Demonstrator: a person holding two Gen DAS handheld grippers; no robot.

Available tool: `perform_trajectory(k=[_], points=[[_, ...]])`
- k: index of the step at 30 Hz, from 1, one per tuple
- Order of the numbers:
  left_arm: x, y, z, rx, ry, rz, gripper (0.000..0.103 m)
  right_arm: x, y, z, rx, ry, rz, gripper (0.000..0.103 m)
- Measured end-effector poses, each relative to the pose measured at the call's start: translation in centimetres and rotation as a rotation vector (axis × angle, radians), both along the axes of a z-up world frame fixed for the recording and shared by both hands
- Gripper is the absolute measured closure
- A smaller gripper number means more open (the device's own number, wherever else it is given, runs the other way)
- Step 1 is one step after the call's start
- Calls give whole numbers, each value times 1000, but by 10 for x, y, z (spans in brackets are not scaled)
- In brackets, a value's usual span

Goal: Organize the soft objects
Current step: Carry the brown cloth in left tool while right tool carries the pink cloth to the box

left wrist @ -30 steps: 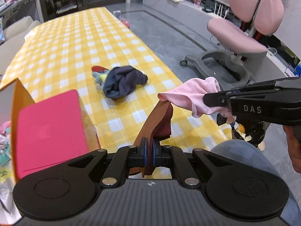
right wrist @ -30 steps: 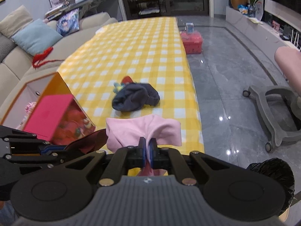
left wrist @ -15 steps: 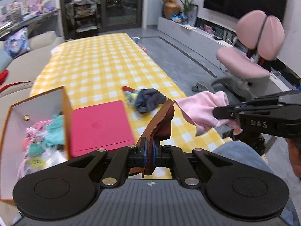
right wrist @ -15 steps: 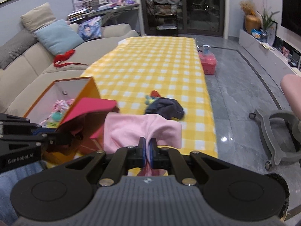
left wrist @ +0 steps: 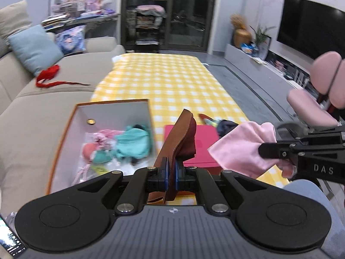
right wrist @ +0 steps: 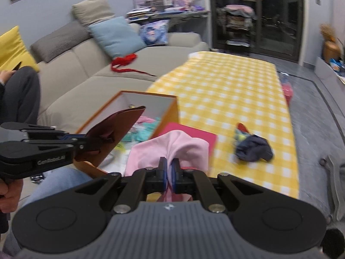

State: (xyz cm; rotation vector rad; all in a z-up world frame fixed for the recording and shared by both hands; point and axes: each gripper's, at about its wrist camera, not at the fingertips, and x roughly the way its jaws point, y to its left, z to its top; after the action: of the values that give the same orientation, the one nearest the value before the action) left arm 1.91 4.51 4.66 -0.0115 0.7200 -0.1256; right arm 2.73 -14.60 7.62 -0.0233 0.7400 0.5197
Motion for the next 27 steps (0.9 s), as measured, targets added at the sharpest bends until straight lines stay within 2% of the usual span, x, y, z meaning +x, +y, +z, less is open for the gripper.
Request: perform_trajectory(k=[4, 14, 19, 27], points=[[2, 25, 0, 2, -7, 64, 97, 5, 30, 0, -15, 4, 61, 102], [23, 73, -8, -61, 0, 153, 97, 38, 111, -12, -85, 21, 199, 102], [41, 94, -22, -99, 64, 187, 97, 60, 143, -30, -145, 42, 234, 102], [68, 110, -52, -51, 177, 193, 97, 89, 178, -68, -278, 107, 291, 102]])
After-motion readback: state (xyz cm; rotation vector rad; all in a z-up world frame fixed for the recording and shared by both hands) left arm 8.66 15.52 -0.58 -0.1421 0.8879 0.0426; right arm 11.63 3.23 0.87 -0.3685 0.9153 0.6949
